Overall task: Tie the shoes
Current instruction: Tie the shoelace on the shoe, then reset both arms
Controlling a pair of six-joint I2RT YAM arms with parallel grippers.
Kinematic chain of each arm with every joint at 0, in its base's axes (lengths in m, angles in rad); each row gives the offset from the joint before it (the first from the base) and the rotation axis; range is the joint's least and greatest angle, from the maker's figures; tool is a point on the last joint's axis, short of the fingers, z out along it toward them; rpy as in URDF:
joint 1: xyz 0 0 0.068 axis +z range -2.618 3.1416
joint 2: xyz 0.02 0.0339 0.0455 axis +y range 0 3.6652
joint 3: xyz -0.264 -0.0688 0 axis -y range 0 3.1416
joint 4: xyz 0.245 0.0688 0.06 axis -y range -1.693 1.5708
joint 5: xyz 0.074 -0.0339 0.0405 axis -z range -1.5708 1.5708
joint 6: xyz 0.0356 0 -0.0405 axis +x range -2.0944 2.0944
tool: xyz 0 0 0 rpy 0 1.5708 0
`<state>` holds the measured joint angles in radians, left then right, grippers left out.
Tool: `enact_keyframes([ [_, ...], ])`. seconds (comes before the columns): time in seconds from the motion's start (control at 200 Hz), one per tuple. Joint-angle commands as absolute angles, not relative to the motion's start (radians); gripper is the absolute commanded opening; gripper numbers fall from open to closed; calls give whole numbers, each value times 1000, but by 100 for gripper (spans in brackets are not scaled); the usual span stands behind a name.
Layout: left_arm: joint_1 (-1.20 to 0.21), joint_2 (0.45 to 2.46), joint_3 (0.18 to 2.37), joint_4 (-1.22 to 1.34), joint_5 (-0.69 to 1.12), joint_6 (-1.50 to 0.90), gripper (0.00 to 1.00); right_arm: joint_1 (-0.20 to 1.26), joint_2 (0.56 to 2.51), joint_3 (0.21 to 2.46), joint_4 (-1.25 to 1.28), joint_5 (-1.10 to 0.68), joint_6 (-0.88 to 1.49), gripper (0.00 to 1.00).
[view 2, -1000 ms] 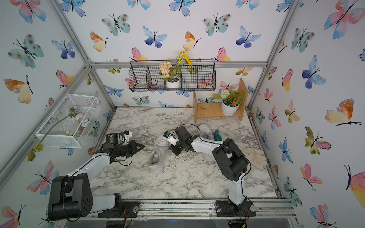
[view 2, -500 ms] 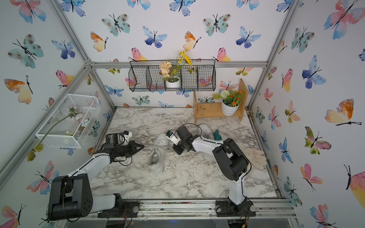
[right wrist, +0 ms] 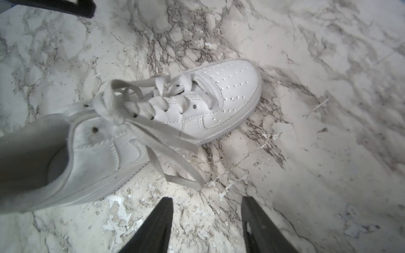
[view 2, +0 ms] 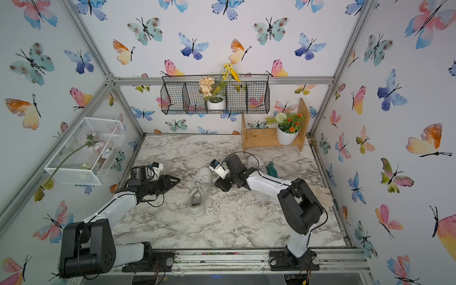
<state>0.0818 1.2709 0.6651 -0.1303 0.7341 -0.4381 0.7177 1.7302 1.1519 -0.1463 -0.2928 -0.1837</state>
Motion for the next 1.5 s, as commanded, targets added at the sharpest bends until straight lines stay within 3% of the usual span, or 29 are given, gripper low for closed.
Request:
enact_keyframes([
  [0.0, 92, 1199, 723, -193, 671, -399, 58, 674, 1619, 1125, -181, -292, -182, 64],
  [0.145, 104, 1100, 744, -231, 589, -397, 72, 557, 1439, 1117, -222, -183, -124, 72],
  [0.35, 106, 924, 674, -146, 326, -460, 96, 298, 1220, 1021, -174, 23, 47, 100],
  [0.4, 106, 894, 647, -113, 256, -489, 100, 235, 1188, 967, -142, 80, 103, 99],
  [0.631, 106, 832, 455, 140, -56, -463, 99, -9, 1169, 692, 59, 187, 322, 99],
  [0.891, 106, 848, 334, 284, -371, -422, 99, -28, 1320, 430, 562, 265, 250, 99],
  [1.186, 106, 889, 290, 330, -418, -349, 99, -29, 1488, 240, 1153, 99, 134, 99],
  [1.296, 106, 901, 277, 357, -388, -316, 99, -29, 1459, 213, 1150, 35, 109, 99],
  [1.422, 104, 934, 266, 384, -356, -297, 99, -29, 1626, 96, 1588, -8, 95, 100],
  [1.492, 104, 947, 256, 409, -330, -284, 99, -29, 1552, 147, 1334, -13, 91, 100],
])
